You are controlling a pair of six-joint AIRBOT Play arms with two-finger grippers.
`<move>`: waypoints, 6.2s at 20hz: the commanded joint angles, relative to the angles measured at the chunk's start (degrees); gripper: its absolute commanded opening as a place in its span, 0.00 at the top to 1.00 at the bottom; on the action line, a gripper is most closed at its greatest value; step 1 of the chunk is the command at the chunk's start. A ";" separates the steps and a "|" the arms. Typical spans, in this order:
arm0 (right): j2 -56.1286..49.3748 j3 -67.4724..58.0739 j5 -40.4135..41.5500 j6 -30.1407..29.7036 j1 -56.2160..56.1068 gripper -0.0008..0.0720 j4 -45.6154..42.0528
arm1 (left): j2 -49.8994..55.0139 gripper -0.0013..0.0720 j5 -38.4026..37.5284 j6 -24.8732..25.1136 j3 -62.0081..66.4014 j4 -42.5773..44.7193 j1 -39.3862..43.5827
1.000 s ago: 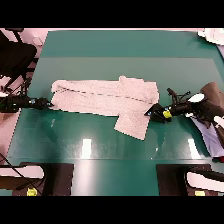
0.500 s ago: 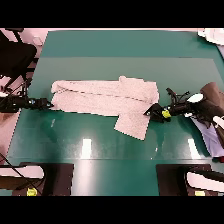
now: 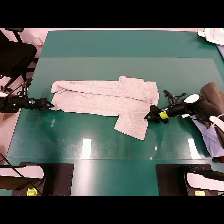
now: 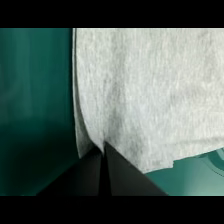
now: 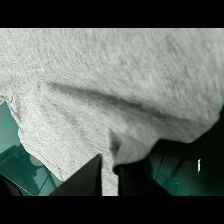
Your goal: Fold the shirts.
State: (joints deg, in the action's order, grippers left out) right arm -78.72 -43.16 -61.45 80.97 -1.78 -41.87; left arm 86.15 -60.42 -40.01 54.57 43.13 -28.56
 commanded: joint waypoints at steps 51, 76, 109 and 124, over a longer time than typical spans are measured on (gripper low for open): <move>5.84 -0.04 9.94 -10.58 12.57 0.97 0.22 | -13.07 0.95 9.79 -0.39 -1.25 16.22 13.22; 7.21 -0.44 -11.65 -23.39 30.18 0.04 -0.31 | -10.25 0.95 11.50 -1.36 8.35 0.20 41.51; -10.16 -13.49 -8.98 -26.14 17.27 0.01 -2.89 | 5.44 0.95 12.61 -12.50 8.39 2.38 50.60; -2.25 -13.68 -9.68 -26.67 15.89 0.97 11.37 | 5.44 0.95 11.72 -12.50 8.39 2.86 50.60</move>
State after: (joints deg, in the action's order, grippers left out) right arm -84.64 -56.75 -70.50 54.74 14.20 -35.46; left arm 91.55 -48.60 -52.53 62.96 45.91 22.04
